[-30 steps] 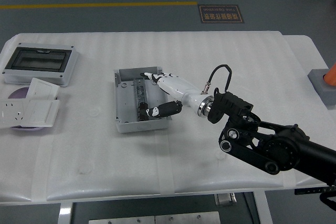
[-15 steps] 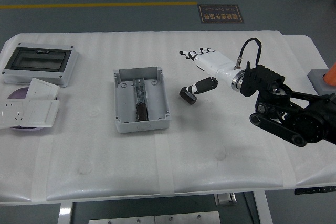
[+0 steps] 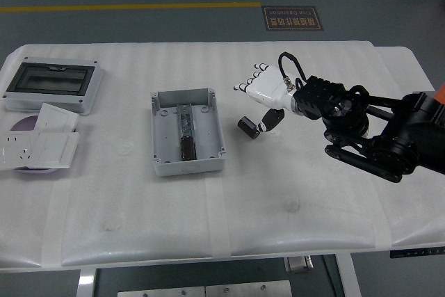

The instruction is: Pick up the battery,place it into the box

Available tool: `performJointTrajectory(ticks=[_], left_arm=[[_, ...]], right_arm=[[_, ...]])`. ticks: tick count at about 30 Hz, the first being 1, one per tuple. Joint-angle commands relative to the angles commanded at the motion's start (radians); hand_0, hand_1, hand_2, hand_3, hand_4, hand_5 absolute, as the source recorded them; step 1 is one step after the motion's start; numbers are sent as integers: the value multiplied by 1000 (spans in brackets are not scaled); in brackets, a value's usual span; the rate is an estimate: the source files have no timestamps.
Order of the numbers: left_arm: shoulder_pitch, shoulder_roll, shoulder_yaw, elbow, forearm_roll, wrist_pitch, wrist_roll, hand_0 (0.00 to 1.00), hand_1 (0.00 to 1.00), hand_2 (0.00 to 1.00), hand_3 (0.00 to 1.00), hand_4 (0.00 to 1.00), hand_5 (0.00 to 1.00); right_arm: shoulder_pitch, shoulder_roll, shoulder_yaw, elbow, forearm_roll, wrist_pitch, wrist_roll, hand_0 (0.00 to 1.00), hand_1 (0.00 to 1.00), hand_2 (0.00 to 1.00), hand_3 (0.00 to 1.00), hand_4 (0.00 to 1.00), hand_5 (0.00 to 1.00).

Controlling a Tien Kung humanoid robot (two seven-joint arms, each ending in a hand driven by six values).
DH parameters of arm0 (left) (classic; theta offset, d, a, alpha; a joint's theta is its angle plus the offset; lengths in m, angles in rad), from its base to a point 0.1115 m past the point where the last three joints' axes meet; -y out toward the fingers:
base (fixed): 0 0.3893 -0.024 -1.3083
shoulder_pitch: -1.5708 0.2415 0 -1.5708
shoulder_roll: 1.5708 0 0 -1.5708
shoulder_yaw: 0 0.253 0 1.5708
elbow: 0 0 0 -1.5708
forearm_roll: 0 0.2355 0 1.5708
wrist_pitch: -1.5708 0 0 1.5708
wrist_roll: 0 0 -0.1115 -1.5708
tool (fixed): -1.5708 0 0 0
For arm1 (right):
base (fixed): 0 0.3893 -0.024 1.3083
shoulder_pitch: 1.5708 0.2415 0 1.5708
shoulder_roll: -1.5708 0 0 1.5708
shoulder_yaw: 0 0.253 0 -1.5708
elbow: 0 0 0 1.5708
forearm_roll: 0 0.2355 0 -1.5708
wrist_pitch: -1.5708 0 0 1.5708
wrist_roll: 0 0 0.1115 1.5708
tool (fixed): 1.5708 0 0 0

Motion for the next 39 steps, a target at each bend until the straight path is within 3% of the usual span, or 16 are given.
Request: performJointTrajectory(ticks=[3,4,10,17,28,39], left_arm=[[-2,1,1,0,-1,0,0,660,660,620,527,400,418],[-2,1,2,0,-1,-1,-1,659,660,620,527,402,424],[-8,5,0,0,2,0,-1,659,660,620,526,403,427],[-12,7,0,0,1,0,-3,659,660,620,526,402,429],[-21,5,8,0,-6,1,-5,659,660,620,526,402,430],[-25,2,15,0,-13,6,-10,659,660,620,526,401,431]], right_arm=[[-4,10,23,-11,-47,40,14,998,942,951,998,861,496],[-6,12,30,-14,-57,53,19,998,994,998,998,786,294],[-32,38,79,-37,-103,123,60,998,998,998,998,783,287],[-61,62,105,-56,-114,153,80,998,998,998,998,777,291],[-106,94,118,-98,-94,145,86,998,998,998,998,770,293],[-114,106,100,-125,-25,65,76,998,998,998,998,765,304]])
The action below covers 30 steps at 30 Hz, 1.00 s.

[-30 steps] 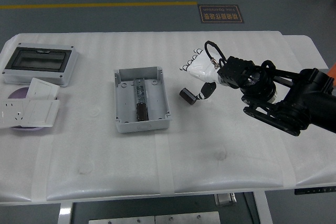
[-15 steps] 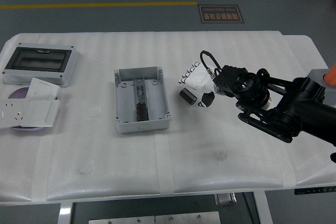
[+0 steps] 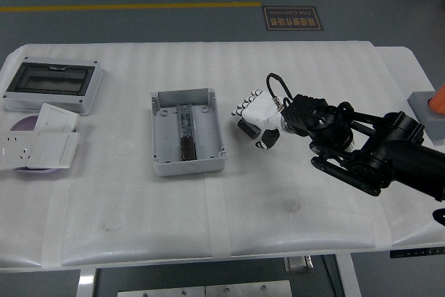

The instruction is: Pick up the battery,place it into the box

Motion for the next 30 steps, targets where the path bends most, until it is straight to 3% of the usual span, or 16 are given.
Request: performJointTrajectory(ticks=[1,7,8,22,25,30], left_arm=[[-1,0,1,0,-1,0,-1,659,660,620,527,402,429],[-3,-2,14,0,-12,2,-5,659,660,620,527,402,429],[-3,-2,14,0,-12,2,-5,659,660,620,528,402,429],[-4,-3,24,0,-27,7,-14,659,660,620,528,403,431],[-4,-4,21,0,-26,9,-16,659,660,620,528,404,431],[0,-5,10,0,-15,8,-13,659,660,620,528,404,431]], right_arm=[[-1,3,1,-5,2,-3,2,998,912,865,960,713,297],[-7,18,12,-43,-8,-1,23,998,912,865,960,713,297],[-7,20,15,-51,-11,2,27,992,764,601,666,481,199],[0,20,10,-77,24,-15,34,964,728,566,637,439,192],[5,8,-22,-60,71,-53,5,950,712,554,633,440,197],[32,-44,-130,10,184,-178,-93,950,712,554,633,440,197]])
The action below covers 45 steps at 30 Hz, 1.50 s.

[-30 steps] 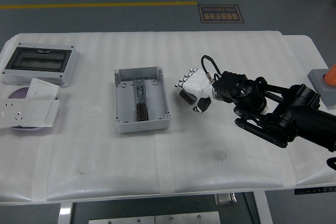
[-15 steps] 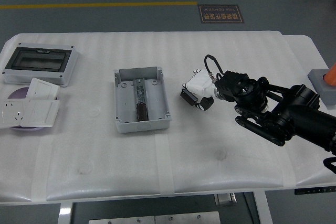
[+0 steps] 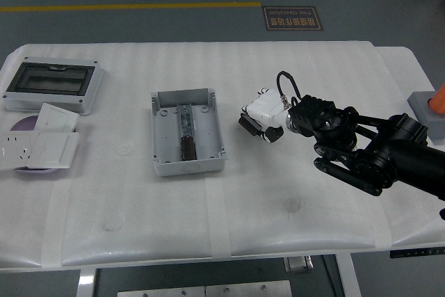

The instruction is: Pick up the battery,place it into the box

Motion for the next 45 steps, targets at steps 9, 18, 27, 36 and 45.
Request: performJointTrajectory(ticks=[9,18,27,36,45], left_arm=[[3,0,-7,0,9,-1,2,658,660,620,529,410,437],[9,-5,-24,0,28,-5,6,659,660,620,529,411,439],[10,-5,-41,0,41,-8,12,659,659,620,529,410,440],[9,-5,-43,0,41,-9,14,658,660,620,528,408,440],[8,-4,-37,0,34,-8,13,658,660,620,527,407,438]], right_arm=[[2,-44,50,162,86,-206,-115,935,707,548,632,454,208],[-97,39,235,271,83,-239,-125,933,706,550,633,466,221],[-144,103,164,205,79,-253,-114,982,814,828,992,581,291],[-157,106,109,175,104,-260,-110,998,942,991,998,724,339],[-179,39,219,218,115,-284,-101,998,952,998,998,754,350]])
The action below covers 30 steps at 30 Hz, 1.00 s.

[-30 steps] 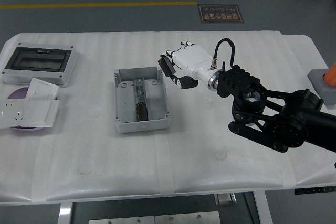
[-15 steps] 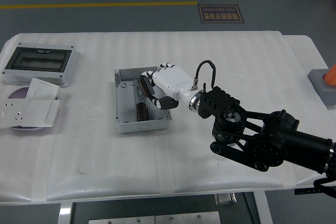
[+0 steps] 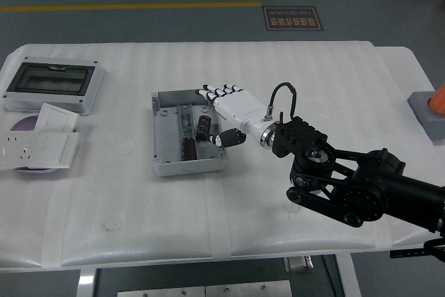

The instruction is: Pick up the battery,place it into the box

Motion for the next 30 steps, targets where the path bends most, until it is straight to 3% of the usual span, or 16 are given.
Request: performJointTrajectory(ticks=[4,8,13,16,17,24,28,30], left_arm=[[4,1,0,0,-2,-1,2,658,660,620,527,407,438],[7,-1,-29,0,21,-2,11,658,660,620,527,407,436],[13,-4,-53,0,42,-5,19,658,660,620,525,405,434],[18,-6,-64,0,50,-5,21,658,660,620,525,405,434],[20,-6,-70,0,54,-3,22,659,660,620,526,406,434],[27,-10,-73,0,54,-1,23,659,660,620,526,406,432],[28,-9,-71,0,53,-1,23,659,660,620,526,406,432],[27,-8,-77,0,59,-1,24,659,660,620,531,409,431]], right_arm=[[-41,-59,118,29,73,-35,36,998,952,998,998,754,350],[-102,-103,258,11,188,-65,111,998,948,994,998,757,359],[-203,-131,450,-22,376,-51,234,998,901,929,998,758,365],[-265,-126,559,-31,485,-32,307,998,901,929,998,758,365],[-286,-118,601,-31,527,-22,333,933,860,900,998,759,368],[-407,-48,828,-6,794,47,484,895,851,888,998,764,376],[-447,-43,918,5,940,77,537,895,851,888,998,764,376],[-467,-46,940,12,1005,89,550,845,821,871,991,768,384]])
